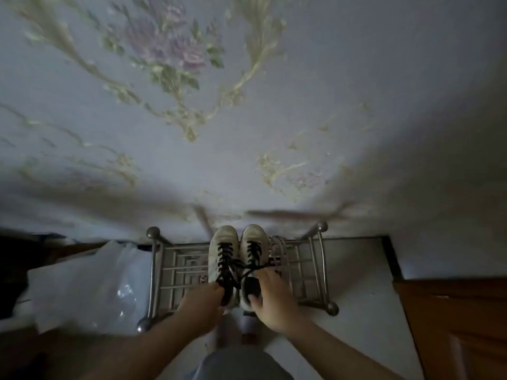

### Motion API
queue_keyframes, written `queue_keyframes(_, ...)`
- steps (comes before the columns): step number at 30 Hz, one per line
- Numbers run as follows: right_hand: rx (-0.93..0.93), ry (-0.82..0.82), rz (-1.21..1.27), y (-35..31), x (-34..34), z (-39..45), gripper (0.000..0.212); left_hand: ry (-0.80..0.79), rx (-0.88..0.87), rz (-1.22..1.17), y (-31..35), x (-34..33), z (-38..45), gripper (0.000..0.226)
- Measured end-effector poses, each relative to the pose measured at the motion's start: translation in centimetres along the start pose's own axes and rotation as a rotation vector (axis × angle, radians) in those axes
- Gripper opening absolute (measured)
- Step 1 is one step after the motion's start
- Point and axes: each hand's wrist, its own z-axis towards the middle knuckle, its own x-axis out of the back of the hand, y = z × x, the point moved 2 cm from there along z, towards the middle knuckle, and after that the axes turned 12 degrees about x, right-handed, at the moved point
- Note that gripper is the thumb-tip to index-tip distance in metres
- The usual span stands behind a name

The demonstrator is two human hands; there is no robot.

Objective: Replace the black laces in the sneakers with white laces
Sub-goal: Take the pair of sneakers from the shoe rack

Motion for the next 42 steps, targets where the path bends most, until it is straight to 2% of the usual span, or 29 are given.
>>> queue_keyframes(3, -0.058, -0.162, 0.015, 0.7, -2.6, 0.4, 0.038, -0.103, 0.052, 0.054, 0.3, -2.9, 1.1, 0.036)
queue_keyframes(6, -0.150, -0.361, 0.035, 1.4, -4.9, 0.5, 0.039, -0.128, 0.073, 0.081, 0.9, -4.8, 2.1, 0.037)
queue_keyframes(10, -0.157, -0.360, -0.047, 2.4, -6.7, 1.3, 0.025, -0.132, 0.094, 0.101, 1.4, -6.8, 3.7, 0.048)
queue_keyframes(16, -0.156, -0.413, -0.196, 4.0, -8.8, 3.1, 0.029, -0.091, 0.142, 0.112, 2.0, -8.5, 5.9, 0.036)
queue_keyframes(22, -0.117, -0.348, -0.183, 4.3, -9.5, 2.9, 0.023, -0.008, 0.188, 0.229, 3.1, -8.2, 5.4, 0.037)
queue_keyframes(25, -0.111, -0.273, -0.106, 4.3, -8.8, 2.0, 0.021, 0.042, 0.170, 0.215, 3.5, -7.1, 4.3, 0.038)
queue_keyframes(30, -0.007, -0.261, -0.092, 3.6, -5.8, 0.4, 0.024, 0.111, 0.117, 0.226, 3.3, -5.2, 1.6, 0.035)
queue_keyframes(36, -0.010, -0.221, -0.062, -0.2, -3.8, -2.4, 0.015, 0.192, 0.099, 0.195, 2.9, -4.4, -3.0, 0.033)
queue_keyframes(42, 0.033, -0.079, -0.100, -4.5, -6.7, -8.0, 0.012, 0.248, 0.049, 0.217, 1.2, -7.0, -8.6, 0.032)
